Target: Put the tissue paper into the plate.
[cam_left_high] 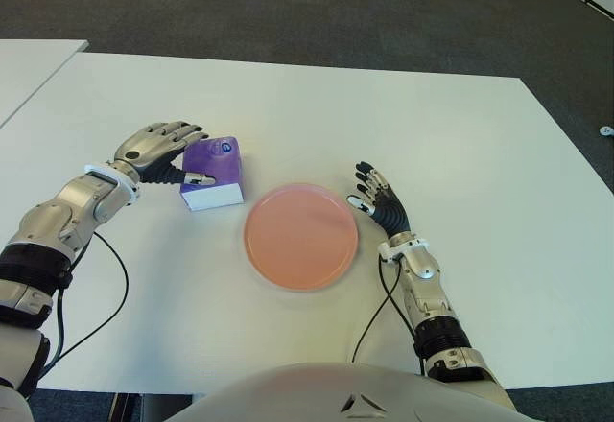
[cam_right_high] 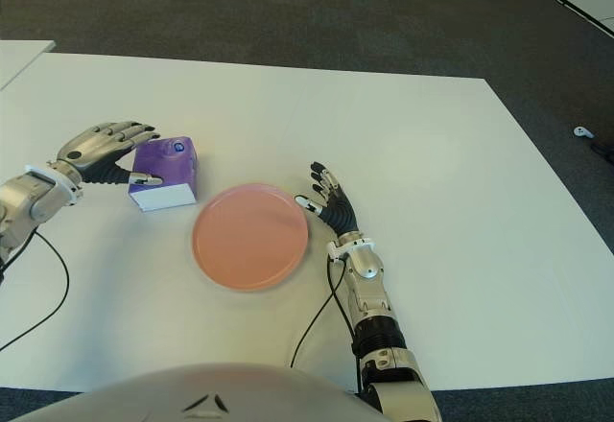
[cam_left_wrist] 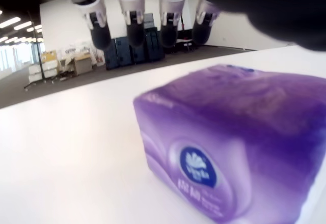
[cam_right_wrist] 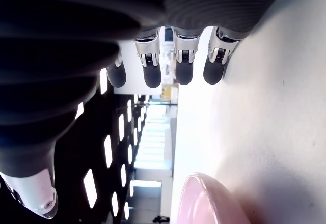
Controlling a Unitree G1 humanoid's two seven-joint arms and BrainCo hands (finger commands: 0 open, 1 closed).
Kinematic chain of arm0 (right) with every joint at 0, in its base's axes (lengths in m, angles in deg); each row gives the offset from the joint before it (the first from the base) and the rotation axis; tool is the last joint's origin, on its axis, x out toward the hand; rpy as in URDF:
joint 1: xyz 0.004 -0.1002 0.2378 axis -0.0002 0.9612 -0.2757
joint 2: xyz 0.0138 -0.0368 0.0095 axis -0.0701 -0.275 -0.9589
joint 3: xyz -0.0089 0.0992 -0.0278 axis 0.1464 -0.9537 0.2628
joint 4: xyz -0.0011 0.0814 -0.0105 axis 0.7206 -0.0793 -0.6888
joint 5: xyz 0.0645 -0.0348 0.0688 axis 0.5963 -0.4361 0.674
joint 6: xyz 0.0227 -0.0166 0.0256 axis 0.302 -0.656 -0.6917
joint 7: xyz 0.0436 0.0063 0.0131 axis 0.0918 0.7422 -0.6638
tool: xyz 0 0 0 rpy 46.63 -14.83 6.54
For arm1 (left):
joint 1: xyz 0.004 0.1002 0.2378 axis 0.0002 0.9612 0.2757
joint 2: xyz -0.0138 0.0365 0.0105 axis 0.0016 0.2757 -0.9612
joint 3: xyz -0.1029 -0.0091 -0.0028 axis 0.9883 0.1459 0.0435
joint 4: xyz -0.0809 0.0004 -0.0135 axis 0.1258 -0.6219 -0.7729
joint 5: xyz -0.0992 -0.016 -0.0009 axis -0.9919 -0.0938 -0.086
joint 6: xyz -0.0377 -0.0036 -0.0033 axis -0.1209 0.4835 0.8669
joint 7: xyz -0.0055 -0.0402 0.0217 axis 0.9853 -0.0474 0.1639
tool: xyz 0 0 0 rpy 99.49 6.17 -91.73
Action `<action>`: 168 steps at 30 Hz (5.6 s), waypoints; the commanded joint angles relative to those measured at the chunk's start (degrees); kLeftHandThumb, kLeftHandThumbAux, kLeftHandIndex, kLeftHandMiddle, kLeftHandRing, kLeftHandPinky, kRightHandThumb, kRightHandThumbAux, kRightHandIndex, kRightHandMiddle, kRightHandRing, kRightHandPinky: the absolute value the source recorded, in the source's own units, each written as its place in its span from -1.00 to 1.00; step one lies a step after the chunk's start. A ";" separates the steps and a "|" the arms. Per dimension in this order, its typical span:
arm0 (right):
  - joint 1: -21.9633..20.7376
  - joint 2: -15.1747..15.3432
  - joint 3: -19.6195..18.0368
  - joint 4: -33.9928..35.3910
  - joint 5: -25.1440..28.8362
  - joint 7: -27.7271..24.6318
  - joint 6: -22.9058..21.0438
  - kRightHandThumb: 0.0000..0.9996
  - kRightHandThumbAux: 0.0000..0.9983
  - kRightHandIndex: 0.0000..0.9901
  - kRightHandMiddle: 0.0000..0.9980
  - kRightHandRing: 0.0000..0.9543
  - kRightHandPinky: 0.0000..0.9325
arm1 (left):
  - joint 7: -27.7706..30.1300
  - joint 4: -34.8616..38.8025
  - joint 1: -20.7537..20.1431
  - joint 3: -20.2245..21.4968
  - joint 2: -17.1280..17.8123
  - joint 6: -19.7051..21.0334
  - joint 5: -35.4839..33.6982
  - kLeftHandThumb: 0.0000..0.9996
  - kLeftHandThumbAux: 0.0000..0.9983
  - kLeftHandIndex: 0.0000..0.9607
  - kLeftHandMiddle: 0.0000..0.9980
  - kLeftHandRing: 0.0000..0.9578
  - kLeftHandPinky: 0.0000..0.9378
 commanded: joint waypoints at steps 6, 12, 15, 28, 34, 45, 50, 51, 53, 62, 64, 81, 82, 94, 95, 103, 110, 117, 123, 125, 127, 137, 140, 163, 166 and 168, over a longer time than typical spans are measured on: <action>8.88 -0.40 1.63 -10.19 -0.86 -1.75 -9.17 -1.00 0.33 -1.00 -1.00 -1.00 -1.00 | -9.71 -2.40 -1.10 -2.48 -0.51 -1.83 3.88 -0.45 -0.86 -1.00 -1.00 -1.00 -1.00; 9.04 -0.15 1.79 -10.01 -0.91 -2.28 -9.36 -1.00 0.32 -1.00 -1.00 -1.00 -1.00 | -10.29 -2.39 -0.91 -2.78 -0.88 -2.39 2.91 -0.47 -0.85 -1.00 -1.00 -1.00 -1.00; 8.93 -0.06 1.81 -10.22 -0.96 -2.40 -9.36 -1.00 0.31 -1.00 -1.00 -1.00 -1.00 | -10.28 -2.76 -0.93 -3.00 -1.14 -2.65 2.59 -0.47 -0.85 -1.00 -1.00 -1.00 -1.00; 9.10 0.06 1.62 -10.54 -0.76 -2.61 -9.18 -1.00 0.32 -1.00 -1.00 -1.00 -1.00 | -9.02 -3.87 -0.88 -3.59 -1.71 -4.45 1.63 -0.45 -0.87 -1.00 -1.00 -1.00 -1.00; 9.10 0.03 1.65 -10.58 -0.83 -2.50 -9.17 -1.00 0.32 -1.00 -1.00 -1.00 -1.00 | -8.82 -4.49 -1.08 -3.90 -2.08 -4.84 1.76 -0.43 -0.87 -1.00 -1.00 -1.00 -1.00; 9.22 0.35 1.84 -10.38 -1.02 -2.64 -9.30 -1.00 0.31 -1.00 -1.00 -1.00 -1.00 | -7.89 -5.82 -1.76 -5.34 -2.85 -4.85 2.14 -0.41 -0.88 -1.00 -1.00 -1.00 -1.00; 9.18 0.39 1.84 -10.49 -1.04 -2.59 -9.29 -1.00 0.30 -1.00 -1.00 -1.00 -1.00 | -7.76 -6.89 -2.35 -6.12 -3.36 -4.61 2.39 -0.41 -0.88 -1.00 -1.00 -1.00 -1.00; 9.18 0.40 1.85 -10.49 -1.05 -2.59 -9.27 -1.00 0.30 -1.00 -1.00 -1.00 -1.00 | -7.77 -7.13 -2.50 -6.27 -3.47 -4.53 2.47 -0.41 -0.88 -1.00 -1.00 -1.00 -1.00; 9.19 0.44 1.88 -10.50 -1.09 -2.58 -9.22 -1.00 0.31 -1.00 -1.00 -1.00 -1.00 | -7.96 -8.12 -3.09 -6.79 -3.94 -4.22 2.83 -0.41 -0.88 -1.00 -1.00 -1.00 -1.00; 9.12 0.47 1.86 -10.64 -1.02 -2.62 -9.21 -1.00 0.31 -1.00 -1.00 -1.00 -1.00 | -9.75 -12.47 -5.28 -8.69 -5.46 -3.78 3.49 -0.42 -0.86 -1.00 -1.00 -1.00 -1.00; 9.14 0.47 1.89 -10.54 -1.02 -2.64 -9.28 -1.00 0.31 -1.00 -1.00 -1.00 -1.00 | -10.52 -14.02 -5.97 -9.20 -5.95 -3.70 3.81 -0.43 -0.86 -1.00 -1.00 -1.00 -1.00; 9.80 0.56 1.75 -9.85 -0.73 -2.70 -9.43 -1.00 0.33 -1.00 -1.00 -1.00 -1.00 | -18.26 -23.97 -11.51 -14.29 -8.06 -2.25 6.90 -0.49 -0.87 -1.00 -1.00 -1.00 -1.00; 9.80 0.54 1.73 -9.87 -0.74 -2.63 -9.41 -1.00 0.33 -1.00 -1.00 -1.00 -1.00 | -18.80 -24.39 -11.82 -14.60 -8.10 -2.03 7.12 -0.48 -0.87 -1.00 -1.00 -1.00 -1.00; 10.17 0.59 1.67 -9.68 -0.67 -2.65 -9.05 -1.00 0.33 -1.00 -1.00 -1.00 -1.00 | -22.49 -27.36 -13.87 -17.40 -8.29 0.00 8.49 -0.46 -0.85 -1.00 -1.00 -1.00 -1.00; 10.20 0.60 1.69 -9.65 -0.66 -2.67 -9.04 -1.00 0.33 -1.00 -1.00 -1.00 -1.00 | -22.65 -27.47 -13.94 -17.56 -8.29 0.12 8.52 -0.46 -0.85 -1.00 -1.00 -1.00 -1.00; 10.35 0.83 1.66 -9.63 -0.55 -2.91 -9.09 -1.00 0.32 -1.00 -1.00 -1.00 -1.00 | -25.20 -28.71 -14.71 -19.67 -7.97 1.34 9.96 -0.44 -0.84 -1.00 -1.00 -1.00 -1.00; 10.67 1.04 1.70 -9.12 -0.52 -2.97 -9.34 -1.00 0.32 -1.00 -1.00 -1.00 -1.00 | -27.59 -29.93 -14.60 -21.20 -7.79 0.99 10.56 -0.43 -0.84 -1.00 -1.00 -1.00 -1.00; 10.79 1.23 1.68 -8.89 -0.40 -3.33 -9.73 -1.00 0.33 -1.00 -1.00 -1.00 -1.00 | -29.22 -32.48 -13.18 -23.00 -8.64 0.13 10.59 -0.42 -0.85 -1.00 -1.00 -1.00 -1.00; 10.81 1.27 1.68 -8.79 -0.29 -3.45 -9.90 -1.00 0.33 -1.00 -1.00 -1.00 -1.00 | -29.36 -33.62 -13.11 -24.39 -8.80 -1.02 10.23 -0.39 -0.86 -1.00 -1.00 -1.00 -1.00; 10.84 1.31 1.72 -8.73 -0.27 -3.45 -9.93 -1.00 0.34 -1.00 -1.00 -1.00 -1.00 | -29.35 -33.83 -13.17 -24.64 -8.82 -1.21 10.17 -0.38 -0.86 -1.00 -1.00 -1.00 -1.00; 10.80 1.31 1.78 -8.80 -0.30 -3.44 -9.83 -1.00 0.34 -1.00 -1.00 -1.00 -1.00 | -28.64 -33.96 -13.17 -24.83 -8.81 -1.63 10.00 -0.37 -0.86 -1.00 -1.00 -1.00 -1.00; 11.09 1.30 1.90 -8.30 -0.28 -3.37 -9.85 -1.00 0.34 -1.00 -1.00 -1.00 -1.00 | -27.32 -34.09 -12.45 -25.48 -8.93 -2.19 9.43 -0.32 -0.85 -1.00 -1.00 -1.00 -1.00; 11.30 1.36 1.86 -7.83 -0.20 -3.35 -10.19 -1.00 0.34 -1.00 -1.00 -1.00 -1.00 | -26.81 -34.57 -12.01 -25.74 -9.33 -2.20 9.32 -0.31 -0.85 -1.00 -1.00 -1.00 -1.00; 12.04 1.24 1.78 -6.49 -0.09 -2.67 -10.55 -1.00 0.33 -1.00 -1.00 -1.00 -1.00 | -25.31 -38.49 -11.47 -28.26 -11.49 -1.34 10.01 -0.23 -0.82 -1.00 -1.00 -1.00 -1.00; 12.12 1.21 1.74 -6.37 0.03 -2.68 -10.59 -0.99 0.33 -1.00 -1.00 -1.00 -1.00 | -25.57 -39.56 -11.60 -28.51 -12.11 -1.00 10.05 -0.24 -0.82 -1.00 -1.00 -1.00 -1.00; 12.18 1.18 1.72 -6.30 0.10 -2.68 -10.60 -0.99 0.34 -1.00 -1.00 -1.00 -1.00 | -25.84 -40.43 -11.69 -28.71 -12.68 -0.61 10.03 -0.24 -0.81 -1.00 -1.00 -1.00 -1.00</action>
